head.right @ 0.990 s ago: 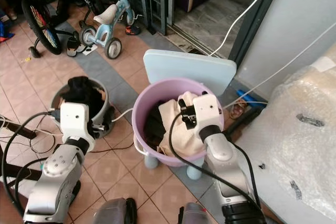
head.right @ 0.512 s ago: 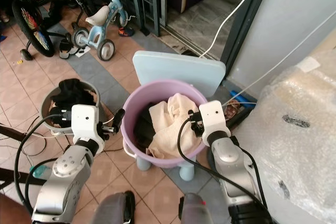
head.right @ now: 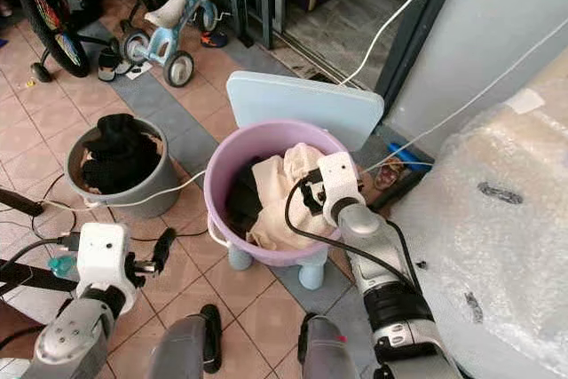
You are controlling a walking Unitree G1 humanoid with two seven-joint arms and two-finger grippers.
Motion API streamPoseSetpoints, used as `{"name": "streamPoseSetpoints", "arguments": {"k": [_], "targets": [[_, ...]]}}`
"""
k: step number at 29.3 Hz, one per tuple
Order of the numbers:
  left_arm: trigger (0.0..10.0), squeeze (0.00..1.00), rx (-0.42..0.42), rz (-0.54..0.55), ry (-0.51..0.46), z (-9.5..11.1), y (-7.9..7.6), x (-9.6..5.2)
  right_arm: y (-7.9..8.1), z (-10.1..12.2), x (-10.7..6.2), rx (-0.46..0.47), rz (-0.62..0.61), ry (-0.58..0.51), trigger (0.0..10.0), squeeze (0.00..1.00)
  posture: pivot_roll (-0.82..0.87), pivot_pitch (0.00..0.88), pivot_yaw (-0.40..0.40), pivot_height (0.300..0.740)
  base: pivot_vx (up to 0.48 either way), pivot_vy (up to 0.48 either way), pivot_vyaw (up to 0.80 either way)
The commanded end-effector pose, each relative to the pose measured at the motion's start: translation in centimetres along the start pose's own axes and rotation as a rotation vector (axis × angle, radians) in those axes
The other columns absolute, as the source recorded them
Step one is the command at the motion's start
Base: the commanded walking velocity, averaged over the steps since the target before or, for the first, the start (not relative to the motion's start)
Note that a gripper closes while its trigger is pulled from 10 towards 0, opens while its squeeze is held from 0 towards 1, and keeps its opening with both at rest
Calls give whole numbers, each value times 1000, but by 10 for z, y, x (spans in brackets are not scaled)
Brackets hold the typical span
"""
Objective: Clothes washing
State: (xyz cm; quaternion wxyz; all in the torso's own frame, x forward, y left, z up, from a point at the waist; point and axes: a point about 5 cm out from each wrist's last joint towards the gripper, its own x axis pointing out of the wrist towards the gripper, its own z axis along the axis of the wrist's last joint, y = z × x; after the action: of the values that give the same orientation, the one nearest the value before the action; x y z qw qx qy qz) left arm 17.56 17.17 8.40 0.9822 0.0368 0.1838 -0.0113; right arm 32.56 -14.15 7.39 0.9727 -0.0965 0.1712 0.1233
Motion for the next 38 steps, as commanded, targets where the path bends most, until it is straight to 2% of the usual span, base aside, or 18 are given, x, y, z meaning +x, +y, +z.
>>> {"name": "streamPoseSetpoints", "arguments": {"k": [1, 2, 3, 8, 9, 12, 14, 17, 19, 20, 21, 22, 25, 27, 38], "targets": [[10000, 0, 11, 5, -10, 5, 2, -6, 4, -8, 1, 27, 0, 31, 10000, 1000, 194, 361, 14, 740, 0, 0, 0], [10000, 0, 8, 14, -3, 5, 3, -12, 7, -11, 4, 28, -11, 45, 10000, 831, 203, 373, 11, 740, 0, 0, 0], [10000, 0, 7, 20, -3, 6, 3, -14, 7, -12, 6, 17, -23, 42, 10000, 0, 206, 377, 10, 740, 0, 0, 0], [10000, 0, -18, 26, -45, 20, 0, -23, 4, -18, 8, 16, -120, 55, 10000, 0, 223, 404, 11, 740, 0, 0, 0], [10000, 0, -18, 26, -45, 20, 0, -23, 4, -18, 8, 16, -120, 55, 10000, 0, 223, 404, 11, 740, 0, 0, 0], [10000, 0, -17, 19, -20, 18, -1, -27, -4, -25, 8, -39, -249, 72, 10000, 0, 224, 409, 14, 740, 0, 0, 0], [10000, 0, -18, 20, -17, 18, 0, -28, -7, -27, 8, -43, -286, 79, 10000, 0, 224, 409, 14, 740, 0, 0, 0], [10000, 0, -17, 18, -12, 17, -1, -27, -4, -37, 8, -48, -281, 133, 10000, 0, 221, 406, 13, 740, 0, 0, 0], [10000, 0, -20, 16, -9, 18, -2, -26, 4, -47, 8, 7, -240, 191, 10000, 0, 219, 403, 10, 740, 0, 0, 0], [10000, 0, -22, 12, -9, 18, -3, -26, 7, -51, 8, 51, -231, 207, 8235, 0, 217, 403, 7, 740, 0, 0, 0], [10000, 0, -22, 11, -9, 19, -4, -26, 8, -53, 8, 62, -230, 212, 8235, 0, 217, 403, 7, 740, 0, 0, 0], [10000, 0, -24, 9, -9, 19, -4, -25, 11, -55, 8, 108, -215, 219, 0, 0, 217, 400, 4, 740, 0, 0, 0], [10000, 0, -29, 8, -11, 19, -6, -24, 18, -59, 8, 195, -178, 221, 0, 0, 216, 398, -1, 740, 0, 0, 0], [10000, 0, -30, 11, -12, 19, -6, -23, 19, -58, 9, 219, -167, 215, 0, 0, 216, 394, -3, 740, 0, 0, 0], [10000, 0, -35, 19, -21, 20, -7, -19, 13, -50, 13, 261, -177, 164, 0, 0, 214, 383, -17, 740, 0, 0, 0]]}}
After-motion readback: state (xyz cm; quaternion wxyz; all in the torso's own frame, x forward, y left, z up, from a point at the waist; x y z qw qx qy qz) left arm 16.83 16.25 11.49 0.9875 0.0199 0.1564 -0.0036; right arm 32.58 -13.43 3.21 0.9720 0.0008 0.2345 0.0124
